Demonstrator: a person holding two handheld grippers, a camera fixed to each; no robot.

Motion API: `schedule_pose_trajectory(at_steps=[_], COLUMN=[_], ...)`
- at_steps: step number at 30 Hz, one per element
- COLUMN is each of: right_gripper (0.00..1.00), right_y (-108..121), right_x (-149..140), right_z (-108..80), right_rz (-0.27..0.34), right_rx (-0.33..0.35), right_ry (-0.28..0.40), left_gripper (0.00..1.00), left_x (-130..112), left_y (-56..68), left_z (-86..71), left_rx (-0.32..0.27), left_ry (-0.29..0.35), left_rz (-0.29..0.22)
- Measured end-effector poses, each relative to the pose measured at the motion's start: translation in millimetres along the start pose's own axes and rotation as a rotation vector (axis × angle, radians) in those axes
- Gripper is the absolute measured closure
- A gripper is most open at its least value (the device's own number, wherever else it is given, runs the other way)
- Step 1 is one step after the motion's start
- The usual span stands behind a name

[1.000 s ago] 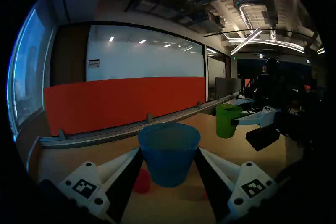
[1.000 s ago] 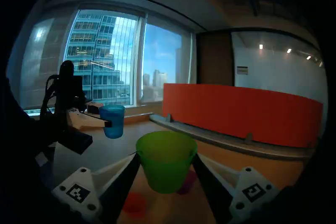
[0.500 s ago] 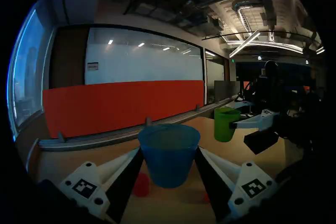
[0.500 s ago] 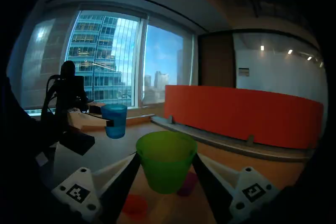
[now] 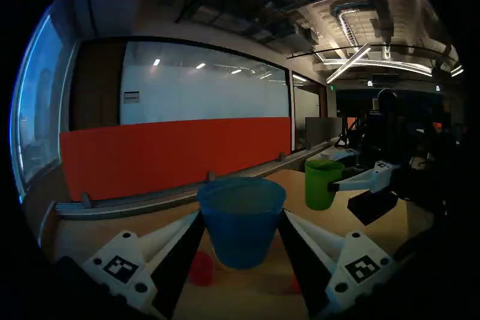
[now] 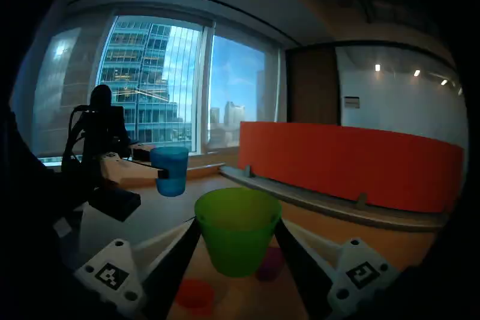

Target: Pour water

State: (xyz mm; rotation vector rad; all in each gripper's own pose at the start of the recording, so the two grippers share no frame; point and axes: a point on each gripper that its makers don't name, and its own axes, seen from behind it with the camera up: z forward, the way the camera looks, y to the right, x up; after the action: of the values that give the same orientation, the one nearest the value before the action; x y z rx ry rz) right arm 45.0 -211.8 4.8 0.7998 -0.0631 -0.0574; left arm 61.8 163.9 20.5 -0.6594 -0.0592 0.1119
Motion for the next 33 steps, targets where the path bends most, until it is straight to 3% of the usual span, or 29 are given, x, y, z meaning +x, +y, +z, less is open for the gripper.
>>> schedule_pose_trajectory(at_steps=[19, 33], right_gripper=[0.11, 0.11], right_y=[-24.1, -44.0], right_x=[-3.2, -5.0], right_z=[14.3, 28.7], right_rz=[0.011, 0.019], right_rx=[0.059, 0.109], right_ry=[0.006, 0.006], left_gripper=[0.18, 0.18], left_x=[30.4, 43.7], left_y=[0.3, 0.5], left_z=[-1.1, -6.7], left_rx=[0.015, 0.039], left_ry=[0.014, 0.006], left_rz=[0.096, 0.195])
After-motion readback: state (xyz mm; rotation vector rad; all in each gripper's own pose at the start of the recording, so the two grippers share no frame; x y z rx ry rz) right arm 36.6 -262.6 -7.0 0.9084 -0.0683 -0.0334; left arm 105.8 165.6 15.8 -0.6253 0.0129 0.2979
